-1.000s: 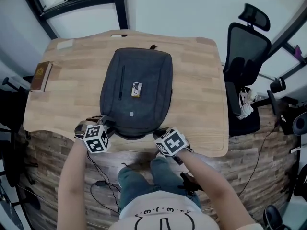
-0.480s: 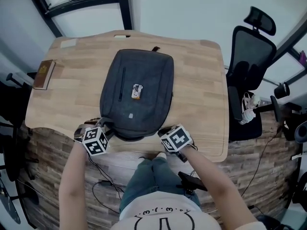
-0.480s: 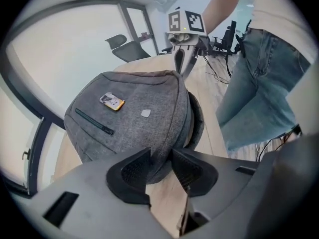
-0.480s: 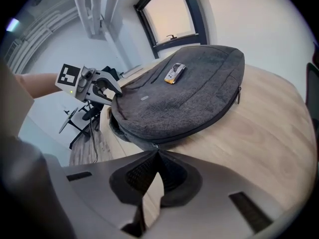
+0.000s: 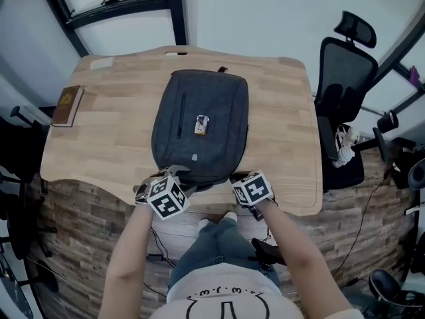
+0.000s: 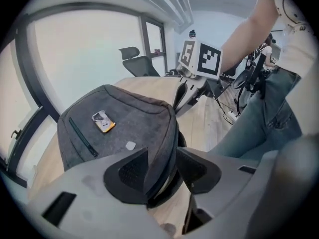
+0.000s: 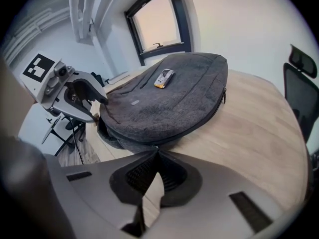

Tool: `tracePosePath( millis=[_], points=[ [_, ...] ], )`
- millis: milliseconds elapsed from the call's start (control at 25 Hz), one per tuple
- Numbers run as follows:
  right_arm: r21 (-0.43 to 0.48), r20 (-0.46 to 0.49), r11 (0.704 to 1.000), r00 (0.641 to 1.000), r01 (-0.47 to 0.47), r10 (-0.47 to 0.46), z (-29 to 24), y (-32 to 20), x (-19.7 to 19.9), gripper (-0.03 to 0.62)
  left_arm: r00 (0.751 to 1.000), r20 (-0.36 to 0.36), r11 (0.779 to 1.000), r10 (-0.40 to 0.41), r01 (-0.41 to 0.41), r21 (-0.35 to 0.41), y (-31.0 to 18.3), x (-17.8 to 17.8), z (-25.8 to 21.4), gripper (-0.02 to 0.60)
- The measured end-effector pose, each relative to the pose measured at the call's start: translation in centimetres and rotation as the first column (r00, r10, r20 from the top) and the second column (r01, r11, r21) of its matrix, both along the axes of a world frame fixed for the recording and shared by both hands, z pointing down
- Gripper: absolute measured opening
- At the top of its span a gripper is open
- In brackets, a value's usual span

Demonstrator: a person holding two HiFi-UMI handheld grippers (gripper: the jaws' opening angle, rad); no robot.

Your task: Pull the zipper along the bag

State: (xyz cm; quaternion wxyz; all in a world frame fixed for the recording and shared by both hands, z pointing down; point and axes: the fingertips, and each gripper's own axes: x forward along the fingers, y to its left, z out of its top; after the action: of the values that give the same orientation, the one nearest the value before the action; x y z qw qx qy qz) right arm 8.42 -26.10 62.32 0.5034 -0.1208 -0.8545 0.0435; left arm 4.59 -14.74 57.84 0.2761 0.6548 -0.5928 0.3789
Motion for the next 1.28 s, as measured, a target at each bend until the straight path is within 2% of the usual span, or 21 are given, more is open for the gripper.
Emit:
tracePosePath(
  millis=[200, 400, 560, 640, 760, 840, 1000, 1080, 1280],
  points=[
    [0.042, 0.002, 0.999, 1.0, -0.009, 0.009, -0.2, -0.1, 0.0, 0.055, 1.0, -0.005, 1.0, 0.017, -0.017, 0.008, -2.6, 1.3, 0.5, 0.172],
    [0.023, -0.002, 1.0, 1.0, -0.006, 0.006, -0.4, -0.2, 0.2, 0.055, 1.0, -0.027, 1.0, 0.011, -0.011, -0.013, -5.1, 3.0, 0.8, 0.172],
    [-0.014, -0.007, 0.999, 0.999, 0.053, -0.053, -0.4, -0.2, 0.1, 0.055, 0.999, -0.004, 0.997, -0.032, 0.031, -0.067, -7.0, 3.1, 1.6, 0.157],
    [-0.039, -0.004, 0.995, 0.996, 0.09, -0.09, -0.4, -0.1, 0.1, 0.055, 0.999, 0.015, 0.994, -0.039, 0.04, -0.102, -7.6, 3.2, 2.1, 0.116],
    [-0.074, 0.004, 0.985, 0.988, 0.153, -0.153, -0.4, -0.2, 0.4, 0.055, 0.998, 0.021, 0.989, -0.065, 0.068, -0.134, -7.7, 3.0, 2.5, 0.094],
    [-0.069, 0.014, 0.971, 0.973, 0.231, -0.23, -0.4, -0.4, 0.6, 0.055, 0.995, 0.005, 0.986, -0.099, 0.099, -0.135, -7.7, 2.9, 2.5, 0.087],
    [-0.024, 0.023, 0.907, 0.908, 0.42, -0.419, -0.8, -0.9, 0.7, 0.057, 0.986, -0.021, 0.978, -0.168, 0.164, -0.131, -7.9, 2.8, 2.5, 0.086],
    [-0.033, 0.024, 0.886, 0.887, 0.462, -0.461, -1.1, -1.3, 0.6, 0.057, 0.982, -0.017, 0.974, -0.189, 0.185, -0.133, -7.9, 2.7, 2.4, 0.084],
    [-0.019, 0.024, 0.863, 0.863, 0.505, -0.505, -0.9, -3.6, 0.2, 0.057, 0.983, 0.04, 0.972, -0.181, 0.185, -0.144, -8.2, 2.8, 2.6, 0.077]
  ],
)
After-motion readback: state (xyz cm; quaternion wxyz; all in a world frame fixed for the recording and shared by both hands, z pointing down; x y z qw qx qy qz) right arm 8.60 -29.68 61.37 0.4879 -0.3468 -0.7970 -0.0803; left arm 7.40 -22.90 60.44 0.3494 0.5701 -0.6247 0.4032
